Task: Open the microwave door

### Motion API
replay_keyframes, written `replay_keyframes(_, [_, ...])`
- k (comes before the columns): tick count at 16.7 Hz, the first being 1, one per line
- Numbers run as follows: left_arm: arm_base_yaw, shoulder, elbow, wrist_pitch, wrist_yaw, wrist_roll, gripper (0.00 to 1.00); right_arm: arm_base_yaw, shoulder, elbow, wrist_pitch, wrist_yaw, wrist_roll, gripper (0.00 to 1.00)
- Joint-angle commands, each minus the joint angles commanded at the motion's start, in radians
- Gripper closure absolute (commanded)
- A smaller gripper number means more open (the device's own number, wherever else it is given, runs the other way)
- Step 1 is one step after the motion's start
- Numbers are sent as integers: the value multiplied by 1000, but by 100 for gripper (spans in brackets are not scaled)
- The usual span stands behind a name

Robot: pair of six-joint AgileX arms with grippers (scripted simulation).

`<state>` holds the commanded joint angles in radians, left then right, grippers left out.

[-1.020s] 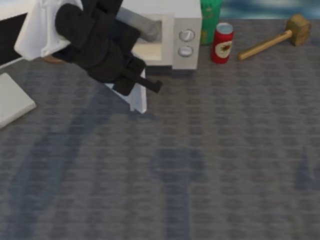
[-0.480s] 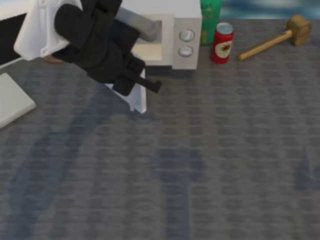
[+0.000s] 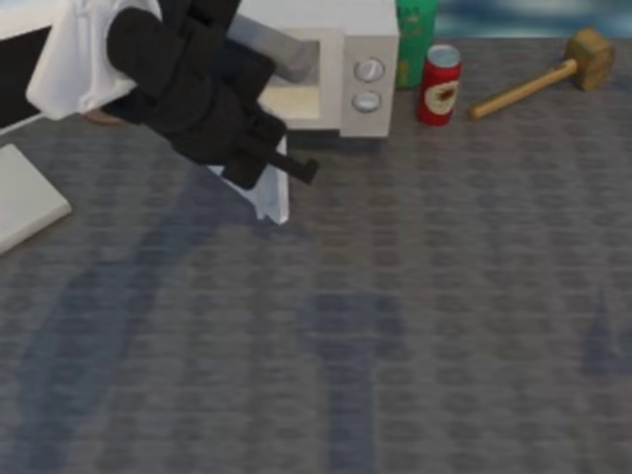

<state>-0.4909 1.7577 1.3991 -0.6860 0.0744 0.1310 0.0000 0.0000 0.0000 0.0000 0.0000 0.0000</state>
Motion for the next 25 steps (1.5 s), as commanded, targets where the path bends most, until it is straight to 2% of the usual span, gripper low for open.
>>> replay_keyframes(9, [-3,2,-5,0,8,0,100,0,0,0,0,0,0,0])
replay_keyframes(17, [61,-54,-61,-14,91,161,100,0,0,0,0,0,0,0])
replay_keyframes(25, [63,-57,-63,-14,94,167,100,0,0,0,0,0,0,0])
